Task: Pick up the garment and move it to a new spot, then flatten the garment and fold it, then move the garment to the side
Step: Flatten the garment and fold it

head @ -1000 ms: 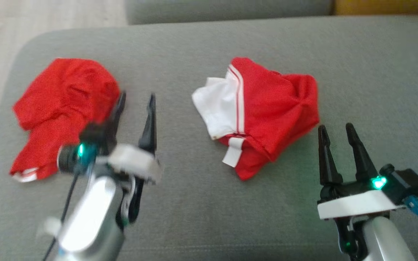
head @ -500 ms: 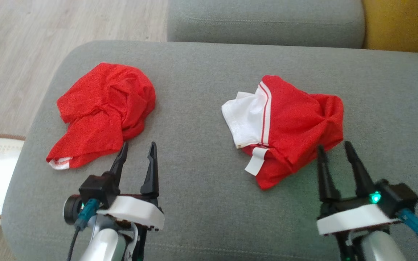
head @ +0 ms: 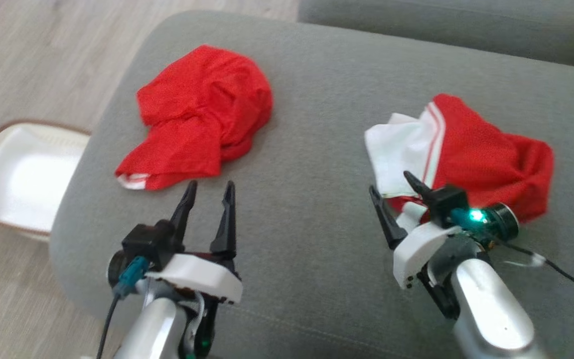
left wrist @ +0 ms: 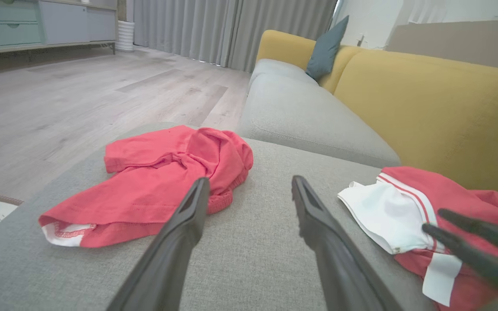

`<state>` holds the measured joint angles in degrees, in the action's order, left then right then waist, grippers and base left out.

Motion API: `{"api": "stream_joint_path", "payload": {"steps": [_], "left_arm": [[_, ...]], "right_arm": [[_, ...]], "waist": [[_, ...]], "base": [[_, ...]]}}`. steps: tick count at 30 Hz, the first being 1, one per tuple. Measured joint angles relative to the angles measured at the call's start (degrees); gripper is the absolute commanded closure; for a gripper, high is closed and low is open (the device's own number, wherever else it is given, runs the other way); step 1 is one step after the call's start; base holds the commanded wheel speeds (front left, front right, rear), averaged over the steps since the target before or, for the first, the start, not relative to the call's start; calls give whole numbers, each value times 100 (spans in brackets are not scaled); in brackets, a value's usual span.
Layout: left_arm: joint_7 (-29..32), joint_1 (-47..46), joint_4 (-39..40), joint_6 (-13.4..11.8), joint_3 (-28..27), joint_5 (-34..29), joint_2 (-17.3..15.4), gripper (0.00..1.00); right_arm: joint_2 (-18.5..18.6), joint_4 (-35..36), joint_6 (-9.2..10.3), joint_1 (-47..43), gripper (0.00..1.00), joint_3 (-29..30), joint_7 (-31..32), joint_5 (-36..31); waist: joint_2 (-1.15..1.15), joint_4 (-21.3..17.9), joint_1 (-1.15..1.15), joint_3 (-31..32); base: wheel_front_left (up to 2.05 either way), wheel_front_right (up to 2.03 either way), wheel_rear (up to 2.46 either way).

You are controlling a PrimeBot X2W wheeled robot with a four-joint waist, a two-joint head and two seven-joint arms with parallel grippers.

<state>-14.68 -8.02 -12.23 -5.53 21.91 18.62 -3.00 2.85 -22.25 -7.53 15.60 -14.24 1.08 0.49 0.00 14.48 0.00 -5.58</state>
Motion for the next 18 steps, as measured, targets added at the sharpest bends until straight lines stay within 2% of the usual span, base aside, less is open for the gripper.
{"api": "stream_joint_path", "payload": {"steps": [5, 7, 11, 16, 18], "left_arm": [[0, -170, 91, -138, 236, 245, 19, 0], [0, -197, 102, -201, 332, 292, 22, 0], [0, -197, 103, -244, 335, 333, 23, 0], [0, -211, 123, -305, 360, 336, 24, 0], [0, -229, 142, -305, 388, 375, 24, 0]], "right_arm": [[-1, -694, 0, 301, 0, 48, 514, -801], [1, -955, 0, 459, 0, 268, 661, -1234], [5, -1118, 0, 531, 0, 567, 702, -1577], [3, -1304, 0, 564, 0, 654, 717, -1744], [3, -1366, 0, 645, 100, 693, 756, -1777]], "waist": [[0, 357, 0, -199], [0, 507, 0, -313], [0, 609, 0, -416], [0, 611, 0, -475], [0, 603, 0, -490]], "base": [[0, 0, 0], [0, 0, 0], [0, 0, 0], [0, 0, 0], [0, 0, 0]]}}
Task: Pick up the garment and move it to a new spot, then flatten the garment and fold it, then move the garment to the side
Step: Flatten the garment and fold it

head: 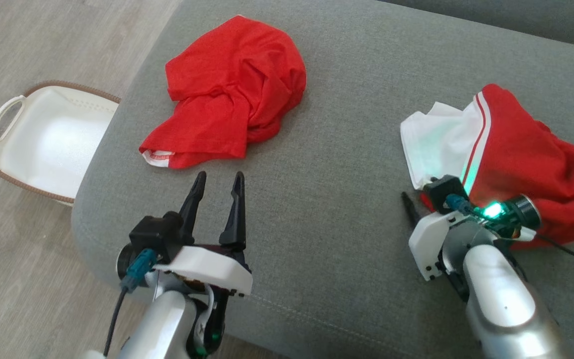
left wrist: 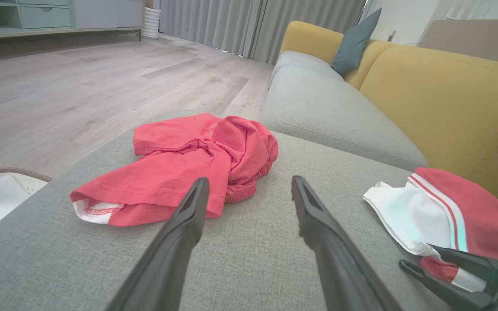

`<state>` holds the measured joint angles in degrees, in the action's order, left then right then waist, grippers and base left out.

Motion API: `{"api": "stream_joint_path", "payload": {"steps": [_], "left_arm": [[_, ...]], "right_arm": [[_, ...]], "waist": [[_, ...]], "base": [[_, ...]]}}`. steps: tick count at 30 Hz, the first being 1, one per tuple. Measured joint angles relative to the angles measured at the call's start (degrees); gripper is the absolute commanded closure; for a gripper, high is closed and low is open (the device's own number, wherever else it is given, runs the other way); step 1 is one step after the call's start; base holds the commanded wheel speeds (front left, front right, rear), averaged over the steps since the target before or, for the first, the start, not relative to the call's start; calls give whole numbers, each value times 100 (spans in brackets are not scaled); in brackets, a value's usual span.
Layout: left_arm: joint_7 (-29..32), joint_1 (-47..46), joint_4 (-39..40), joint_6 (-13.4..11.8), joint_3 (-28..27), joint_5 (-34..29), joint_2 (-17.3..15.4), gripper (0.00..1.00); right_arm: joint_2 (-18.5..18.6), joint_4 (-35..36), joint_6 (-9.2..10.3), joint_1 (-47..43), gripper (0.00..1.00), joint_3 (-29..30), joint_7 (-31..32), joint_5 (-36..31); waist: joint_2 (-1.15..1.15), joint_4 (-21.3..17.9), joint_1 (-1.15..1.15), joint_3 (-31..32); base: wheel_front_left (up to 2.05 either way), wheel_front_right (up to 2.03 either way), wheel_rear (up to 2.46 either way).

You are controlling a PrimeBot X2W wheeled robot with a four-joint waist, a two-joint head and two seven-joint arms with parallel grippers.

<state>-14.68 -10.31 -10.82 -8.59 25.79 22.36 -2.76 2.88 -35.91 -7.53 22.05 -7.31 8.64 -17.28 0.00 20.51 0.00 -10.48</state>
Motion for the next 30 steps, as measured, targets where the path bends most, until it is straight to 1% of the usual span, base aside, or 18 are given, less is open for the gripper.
{"api": "stream_joint_path", "payload": {"steps": [4, 6, 8, 11, 15, 18, 20, 22, 23, 24, 27, 30], "left_arm": [[0, -68, 0, -1, 15, -1, 0, 0], [0, -66, -24, 0, 11, -2, 2, 0], [0, -63, -54, 1, -4, -3, 1, 0], [0, -59, -58, 2, -25, -13, 1, 0], [0, -35, -74, 9, -44, -67, -1, 0], [0, -20, -77, 9, -53, -70, 0, 0], [0, -13, -75, 9, -54, -92, 0, 0], [0, 14, -68, 9, -53, -111, 1, 0], [0, 40, -65, 9, -53, -111, 1, 0], [0, 40, -65, 9, -53, -111, 1, 0], [0, 86, -59, 8, -49, -111, -1, 0], [0, 82, -33, 8, -43, -111, 0, 0]], "right_arm": [[10, -14, 0, 60, 100, -98, -191, 409], [30, 44, 0, 59, 100, -307, -387, 756], [49, 233, 0, 59, 100, -655, -616, 1190], [64, 664, 0, 60, 100, -1318, -893, 1967], [66, 1467, 0, 98, 100, -2150, -1149, 3044], [67, 2016, 0, 273, 100, -2286, -1244, 3576], [66, 2249, 0, 503, 100, -2117, -1225, 3640], [82, 2356, 0, 755, 100, -1757, -1053, 3565], [149, 2386, 0, 870, 100, -1529, -955, 3482], [149, 2386, 0, 870, 100, -1529, -955, 3482], [594, 2325, 0, 1175, 100, -669, -715, 3229], [1202, 1989, 0, 1412, 100, 207, -505, 2933]], "waist": [[0, -41, 0, 14], [0, -76, 0, 55], [0, -119, 0, 113], [0, -198, 0, 214], [0, -338, 0, 360], [0, -450, 0, 455], [0, -522, 0, 499], [0, -584, 0, 521], [0, -609, 0, 523], [0, -609, 0, 523], [0, -647, 0, 489], [0, -645, 0, 416]], "base": [[0, 0, 0], [0, 0, 0], [0, 0, 0], [0, 0, 0], [0, 0, 0], [0, 0, 0], [0, 0, 0], [0, 0, 0], [0, 0, 0], [0, 0, 0], [0, 0, 0], [0, 0, 0]]}}
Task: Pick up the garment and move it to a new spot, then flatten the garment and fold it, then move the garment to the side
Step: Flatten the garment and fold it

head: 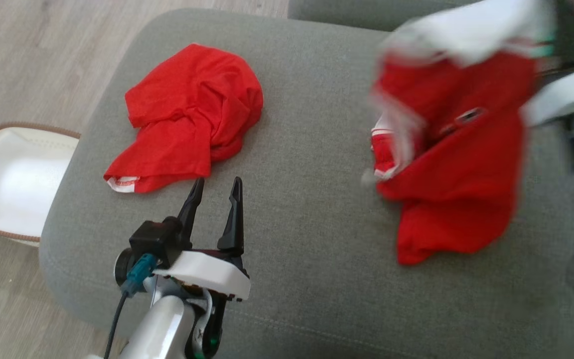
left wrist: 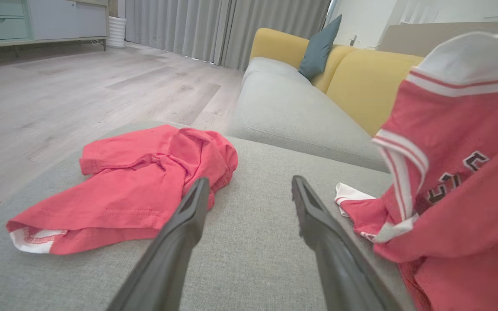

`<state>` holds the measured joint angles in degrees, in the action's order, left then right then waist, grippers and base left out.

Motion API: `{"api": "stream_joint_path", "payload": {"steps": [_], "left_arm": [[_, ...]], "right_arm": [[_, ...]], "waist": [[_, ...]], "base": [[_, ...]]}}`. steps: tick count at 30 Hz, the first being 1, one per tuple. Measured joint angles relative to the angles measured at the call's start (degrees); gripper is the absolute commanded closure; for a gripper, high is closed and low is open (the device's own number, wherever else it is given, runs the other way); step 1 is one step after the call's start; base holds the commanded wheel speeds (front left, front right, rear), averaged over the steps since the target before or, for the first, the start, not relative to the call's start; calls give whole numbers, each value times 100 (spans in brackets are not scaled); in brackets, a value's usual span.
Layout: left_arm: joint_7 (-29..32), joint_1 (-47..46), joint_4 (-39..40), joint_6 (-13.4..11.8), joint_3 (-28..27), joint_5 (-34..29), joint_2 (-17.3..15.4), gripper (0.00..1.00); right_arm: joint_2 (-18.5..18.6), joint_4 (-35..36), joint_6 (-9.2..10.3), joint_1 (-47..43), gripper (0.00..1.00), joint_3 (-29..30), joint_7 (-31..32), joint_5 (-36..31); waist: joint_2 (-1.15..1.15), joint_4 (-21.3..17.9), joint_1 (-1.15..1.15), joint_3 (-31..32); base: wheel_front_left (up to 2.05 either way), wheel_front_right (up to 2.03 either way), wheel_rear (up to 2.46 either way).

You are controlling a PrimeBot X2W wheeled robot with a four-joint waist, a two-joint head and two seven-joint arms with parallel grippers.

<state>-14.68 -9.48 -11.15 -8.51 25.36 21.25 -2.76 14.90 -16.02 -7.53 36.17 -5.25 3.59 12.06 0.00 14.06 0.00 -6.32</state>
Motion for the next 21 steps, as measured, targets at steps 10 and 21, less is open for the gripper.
{"api": "stream_joint_path", "payload": {"steps": [10, 21], "left_arm": [[0, -97, -3, 23, 25, 2, 0, 0], [0, -193, -29, 44, -14, -11, 1, 0]], "right_arm": [[1027, -1806, 0, 876, 14, 1329, -140, -1406], [336, -2550, 0, 1332, 0, 1702, -866, -2173]], "waist": [[0, -21, 0, -331], [0, -231, 0, -263]], "base": [[0, 0, 0], [0, 0, 0]]}}
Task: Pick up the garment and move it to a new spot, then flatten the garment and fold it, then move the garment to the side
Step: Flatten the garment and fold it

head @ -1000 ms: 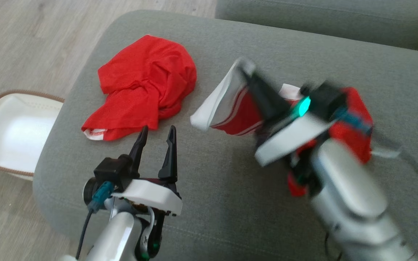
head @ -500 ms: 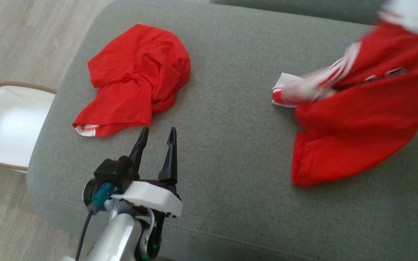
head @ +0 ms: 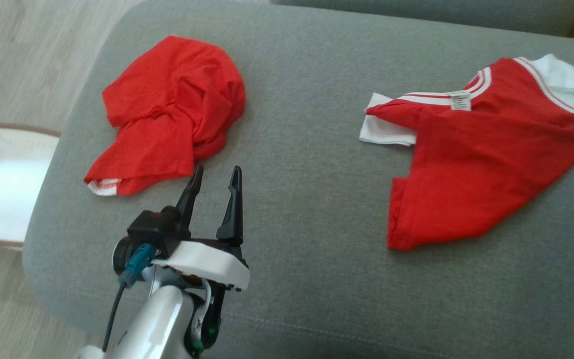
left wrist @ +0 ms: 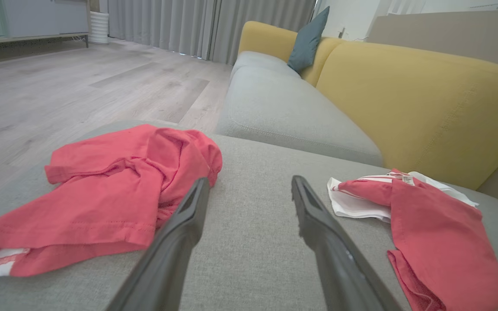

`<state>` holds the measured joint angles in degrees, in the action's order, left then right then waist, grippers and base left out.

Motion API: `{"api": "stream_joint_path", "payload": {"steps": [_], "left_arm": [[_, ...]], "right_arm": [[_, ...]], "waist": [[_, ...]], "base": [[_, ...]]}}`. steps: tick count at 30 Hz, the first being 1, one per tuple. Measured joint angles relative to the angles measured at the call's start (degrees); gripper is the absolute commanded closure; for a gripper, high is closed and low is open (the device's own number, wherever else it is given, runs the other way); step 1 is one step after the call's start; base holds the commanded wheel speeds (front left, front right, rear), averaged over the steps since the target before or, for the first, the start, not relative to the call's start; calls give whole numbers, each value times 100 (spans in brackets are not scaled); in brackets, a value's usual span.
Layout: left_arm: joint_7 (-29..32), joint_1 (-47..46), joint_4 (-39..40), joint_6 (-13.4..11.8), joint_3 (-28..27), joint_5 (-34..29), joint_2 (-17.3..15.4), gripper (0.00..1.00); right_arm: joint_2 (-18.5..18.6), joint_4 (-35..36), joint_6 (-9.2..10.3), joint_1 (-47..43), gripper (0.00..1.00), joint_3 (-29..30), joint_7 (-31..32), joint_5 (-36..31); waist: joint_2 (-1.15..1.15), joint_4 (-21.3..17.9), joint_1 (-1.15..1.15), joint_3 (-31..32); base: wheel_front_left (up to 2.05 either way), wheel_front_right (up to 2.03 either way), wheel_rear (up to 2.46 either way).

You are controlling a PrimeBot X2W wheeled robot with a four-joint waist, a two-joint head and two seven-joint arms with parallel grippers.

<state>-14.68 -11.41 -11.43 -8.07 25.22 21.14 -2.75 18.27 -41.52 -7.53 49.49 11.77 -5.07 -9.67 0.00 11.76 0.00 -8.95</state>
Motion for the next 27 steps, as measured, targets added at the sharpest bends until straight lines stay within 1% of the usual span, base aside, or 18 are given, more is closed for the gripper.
{"api": "stream_joint_path", "payload": {"steps": [4, 7, 12, 16, 18, 23, 25, 27], "left_arm": [[0, 10, 2, 0, -38, -38, 0, 0], [0, 51, 11, 0, -90, -41, 1, 0], [0, 229, 15, 0, -194, -97, 0, 0], [0, 388, 15, 1, -211, -97, 0, 0], [0, 454, 14, 2, -212, -97, -1, 0], [0, 569, 15, 4, -214, -98, -2, 0], [0, 588, 29, 3, -215, -98, -3, 0], [0, 600, 32, 3, -210, -98, -2, 0]], "right_arm": [[-232, 12, 0, -153, 0, -268, -285, 145], [-449, 197, 0, -448, 0, -470, -441, 372], [-896, 881, 0, -1206, 0, -779, -563, 778], [-1265, 1580, 0, -2056, 0, -968, -557, 1015], [-1389, 1916, 0, -2545, 0, -1025, -537, 1094], [-1486, 2577, 0, -3728, 0, -1276, -382, 1295], [-1505, 2715, 0, -4081, 0, -1433, -325, 1497], [-1535, 2787, 0, -4309, 0, -1512, -289, 1567]], "waist": [[0, -134, 0, 129], [0, -228, 0, 259], [0, -360, 0, 499], [0, -436, 0, 693], [0, -458, 0, 778], [0, -488, 0, 904], [0, -495, 0, 902], [0, -496, 0, 881]], "base": [[0, 0, 0], [0, 0, 0], [0, 0, 0], [0, 0, 0], [0, 0, 0], [0, 0, 0], [0, 0, 0], [0, 0, 0]]}}
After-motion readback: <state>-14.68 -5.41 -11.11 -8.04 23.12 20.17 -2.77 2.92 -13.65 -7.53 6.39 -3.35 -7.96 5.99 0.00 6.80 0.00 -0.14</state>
